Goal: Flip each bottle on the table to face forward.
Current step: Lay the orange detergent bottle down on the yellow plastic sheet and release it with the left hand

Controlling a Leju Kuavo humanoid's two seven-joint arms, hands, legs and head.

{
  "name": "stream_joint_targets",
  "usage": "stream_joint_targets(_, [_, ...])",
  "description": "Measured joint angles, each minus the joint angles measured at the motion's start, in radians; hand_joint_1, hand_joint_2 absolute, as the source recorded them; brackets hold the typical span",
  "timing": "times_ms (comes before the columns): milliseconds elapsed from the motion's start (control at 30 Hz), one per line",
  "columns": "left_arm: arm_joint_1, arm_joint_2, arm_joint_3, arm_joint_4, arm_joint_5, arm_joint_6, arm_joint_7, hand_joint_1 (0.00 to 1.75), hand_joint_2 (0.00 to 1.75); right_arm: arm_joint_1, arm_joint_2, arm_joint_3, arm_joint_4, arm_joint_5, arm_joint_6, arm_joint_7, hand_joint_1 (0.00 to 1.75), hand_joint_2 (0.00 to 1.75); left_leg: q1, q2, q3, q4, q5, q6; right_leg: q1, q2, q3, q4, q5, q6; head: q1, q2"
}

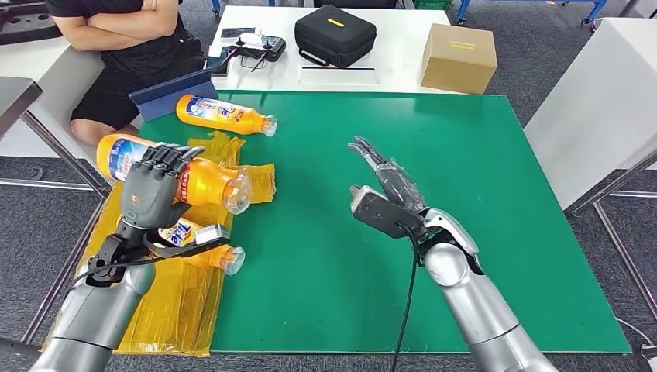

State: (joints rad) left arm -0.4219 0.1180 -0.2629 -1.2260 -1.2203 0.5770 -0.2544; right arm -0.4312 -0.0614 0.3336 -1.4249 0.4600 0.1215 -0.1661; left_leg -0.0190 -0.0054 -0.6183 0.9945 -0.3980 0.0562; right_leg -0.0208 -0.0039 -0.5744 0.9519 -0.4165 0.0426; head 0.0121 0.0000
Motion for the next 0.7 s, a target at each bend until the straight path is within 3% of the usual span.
stream_joint_targets(267, [0.014, 0.045, -0.027, 0.17, 0.055, 0.031, -0.019, 1.75, 1.75, 0.003, -0.023, 0.006, 0.015, -0.008, 0.001, -0.023, 0.0, 0.0, 0.0, 0.0, 0.0, 0.0, 0.0, 0.0, 0.0, 0.0, 0.0, 0.0, 0.0, 0.0, 0.0, 0.0])
stream_joint_targets(467, [-0.03, 0.074, -0.005, 0.312, 0.164, 0.037, -0.067, 1.72, 1.75, 0.003, -0.017, 0.008, 0.014, 0.021, 0.001, -0.022, 0.0, 0.0, 0.001, 0.0, 0.0, 0.0, 0.0, 0.0, 0.0, 0.0, 0.0, 0.0, 0.0, 0.0, 0.0, 0.0])
stream_joint_targets(600, [-0.076, 0.087, 0.026, 0.408, 0.2, 0.037, -0.085, 0.0, 1.75, 0.007, -0.008, 0.011, 0.008, 0.043, 0.001, -0.022, 0.0, 0.0, 0.001, 0.0, 0.0, 0.0, 0.0, 0.0, 0.0, 0.0, 0.0, 0.0, 0.0, 0.0, 0.0, 0.0])
stream_joint_targets(700, [-0.111, 0.09, 0.038, 0.465, 0.193, 0.019, -0.072, 0.0, 0.44, 0.013, -0.004, 0.014, -0.002, 0.051, 0.001, -0.021, 0.0, 0.0, 0.001, -0.001, 0.0, 0.0, 0.0, 0.0, 0.0, 0.0, 0.0, 0.0, 0.0, 0.0, 0.0, 0.0])
